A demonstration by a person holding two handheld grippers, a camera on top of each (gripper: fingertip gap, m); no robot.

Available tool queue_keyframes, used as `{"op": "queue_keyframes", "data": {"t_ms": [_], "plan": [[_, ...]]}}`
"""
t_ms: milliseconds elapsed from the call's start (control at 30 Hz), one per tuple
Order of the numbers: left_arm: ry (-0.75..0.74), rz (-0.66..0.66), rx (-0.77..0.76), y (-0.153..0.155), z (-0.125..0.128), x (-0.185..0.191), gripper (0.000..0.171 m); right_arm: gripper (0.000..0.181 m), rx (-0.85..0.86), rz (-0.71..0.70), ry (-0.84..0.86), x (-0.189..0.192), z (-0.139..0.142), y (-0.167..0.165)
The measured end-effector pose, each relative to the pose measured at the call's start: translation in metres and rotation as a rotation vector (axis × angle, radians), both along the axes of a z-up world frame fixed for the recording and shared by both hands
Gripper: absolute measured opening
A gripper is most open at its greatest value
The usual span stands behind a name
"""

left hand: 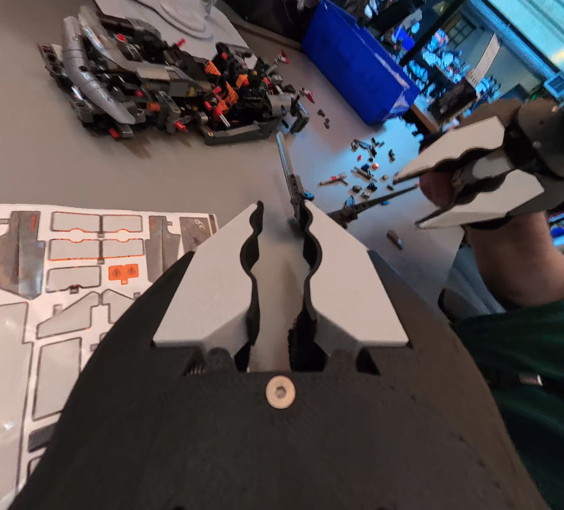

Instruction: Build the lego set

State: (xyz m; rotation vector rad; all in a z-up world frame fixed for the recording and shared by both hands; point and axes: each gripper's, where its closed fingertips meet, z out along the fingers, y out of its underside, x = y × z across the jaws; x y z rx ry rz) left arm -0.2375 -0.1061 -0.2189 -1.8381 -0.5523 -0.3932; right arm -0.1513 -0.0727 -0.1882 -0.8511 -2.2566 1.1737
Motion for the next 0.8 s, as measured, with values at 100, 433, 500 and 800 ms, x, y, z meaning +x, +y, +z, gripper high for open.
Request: {"op": "queue_keyframes", "data": {"t_ms": [100, 433, 500, 800], "plan": [[0.017, -0.066, -0.074, 0.001, -0.011, 0.02, 0.02, 0.033, -0.027, -0.042, 0.02, 0.012, 0.008, 0.011], [0.011, -0.134, -0.152, 0.011, -0.034, 0.073, 0.014, 0.031, -0.106, -0.147, -0.016, 0.031, 0.004, 0.04], [0.016, -0.142, -0.161, 0.013, -0.035, 0.081, 0.013, 0.03, -0.112, -0.157, -0.017, 0.033, 0.003, 0.042], [0.02, -0.162, -0.11, 0.025, -0.026, 0.114, 0.013, 0.029, -0.101, -0.216, -0.018, 0.041, 0.001, 0.057]]}}
